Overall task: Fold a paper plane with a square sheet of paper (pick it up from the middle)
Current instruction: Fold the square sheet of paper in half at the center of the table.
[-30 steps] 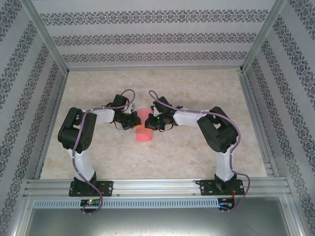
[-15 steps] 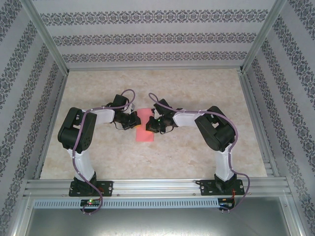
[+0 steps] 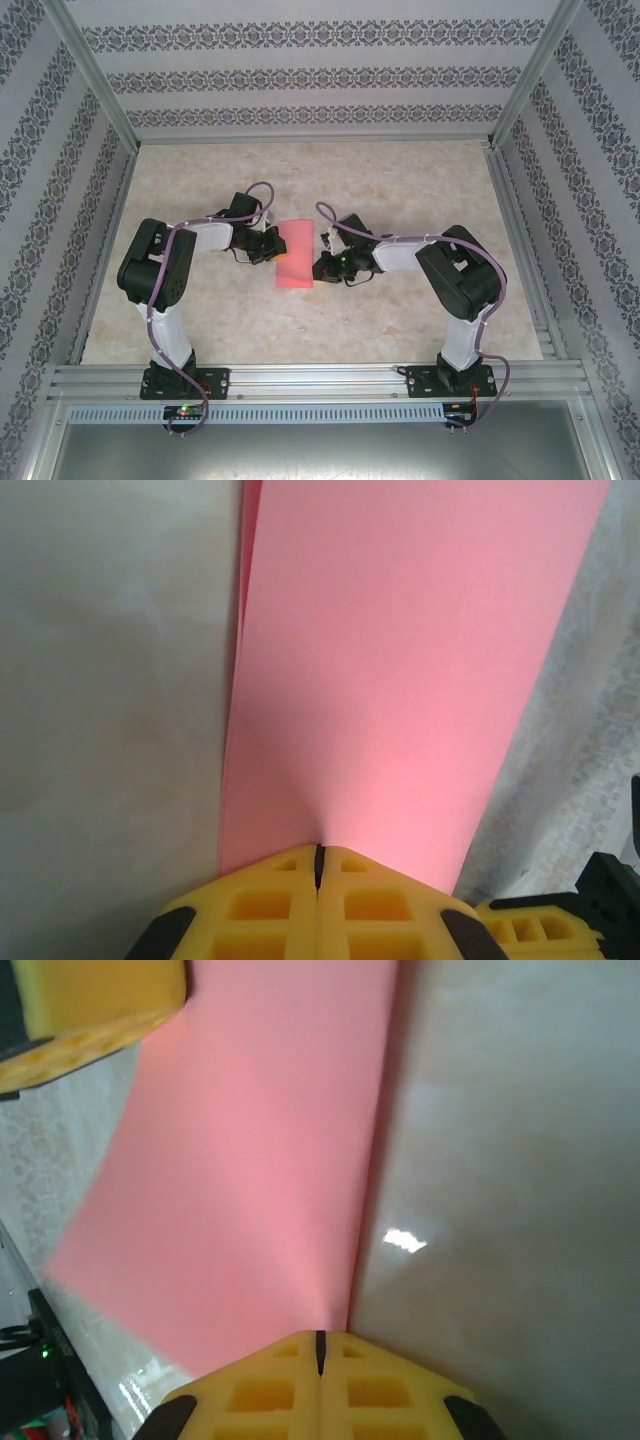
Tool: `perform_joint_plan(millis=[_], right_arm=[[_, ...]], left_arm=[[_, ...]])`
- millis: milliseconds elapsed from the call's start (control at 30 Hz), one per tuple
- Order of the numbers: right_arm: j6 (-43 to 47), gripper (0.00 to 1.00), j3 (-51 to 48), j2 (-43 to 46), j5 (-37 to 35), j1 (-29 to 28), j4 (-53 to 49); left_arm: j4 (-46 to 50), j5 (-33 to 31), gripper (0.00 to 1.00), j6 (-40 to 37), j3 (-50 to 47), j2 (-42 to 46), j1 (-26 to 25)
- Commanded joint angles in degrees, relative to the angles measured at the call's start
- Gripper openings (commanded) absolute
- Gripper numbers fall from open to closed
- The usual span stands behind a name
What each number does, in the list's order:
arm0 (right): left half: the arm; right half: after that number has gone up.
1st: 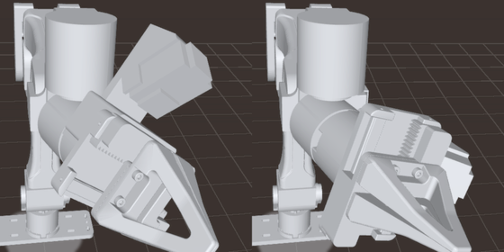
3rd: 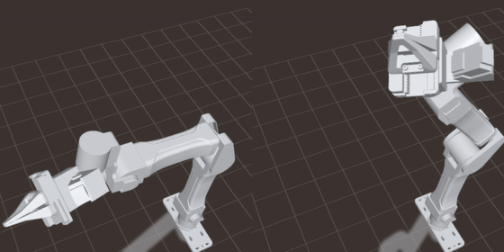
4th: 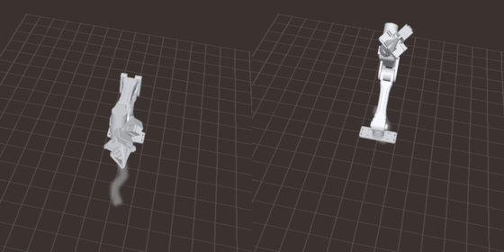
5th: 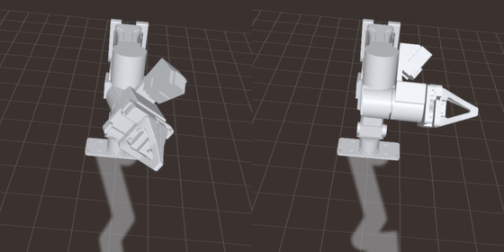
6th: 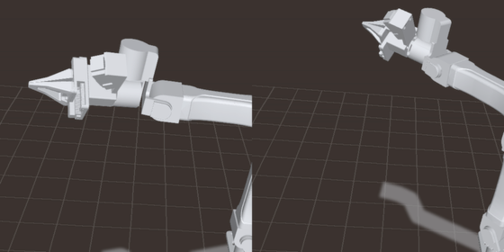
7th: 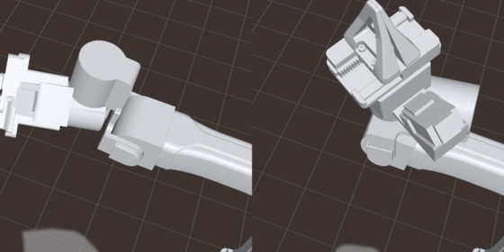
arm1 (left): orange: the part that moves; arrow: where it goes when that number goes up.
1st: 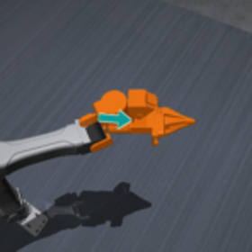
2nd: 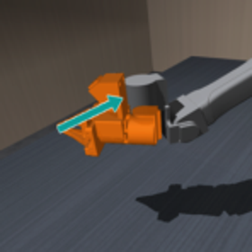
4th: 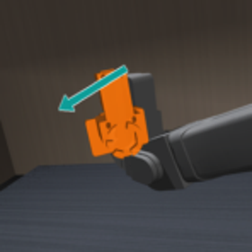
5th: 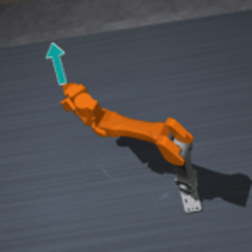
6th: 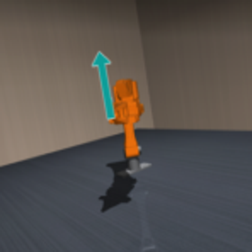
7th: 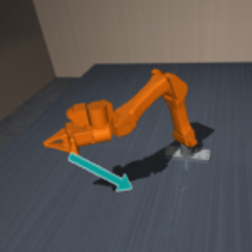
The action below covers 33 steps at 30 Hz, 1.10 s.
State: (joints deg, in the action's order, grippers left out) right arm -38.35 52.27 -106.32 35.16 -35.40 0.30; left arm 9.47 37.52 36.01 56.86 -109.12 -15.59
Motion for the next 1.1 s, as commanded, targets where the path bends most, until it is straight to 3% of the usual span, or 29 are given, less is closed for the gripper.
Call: perform_joint_plan(millis=[0,467,667,833,1067], right_arm=[[1.7,0.0,3.1,1.8,1.0,-0.5,-2.6],[0.4,0.0,8.3,-7.6,3.6,-3.4,-0.8],[5.4,0.0,-0.9,-3.3,3.1,-2.7,-4.9],[7.6,0.0,-7.9,1.8,4.5,1.5,-5.9],[5.0,0.0,-3.9,9.1,4.0,2.7,-7.6]], left_arm=[[11.8,-12.1,0.0,0.3,-5.5,-7.0,0.1],[11.9,-11.9,0.0,1.5,-5.5,-6.7,0.2],[11.4,-12.6,0.0,3.2,-6.8,-5.4,0.6],[10.9,-13.0,0.0,4.5,-8.8,-1.8,1.6],[9.2,-7.8,0.0,4.3,-6.6,4.0,0.9]])
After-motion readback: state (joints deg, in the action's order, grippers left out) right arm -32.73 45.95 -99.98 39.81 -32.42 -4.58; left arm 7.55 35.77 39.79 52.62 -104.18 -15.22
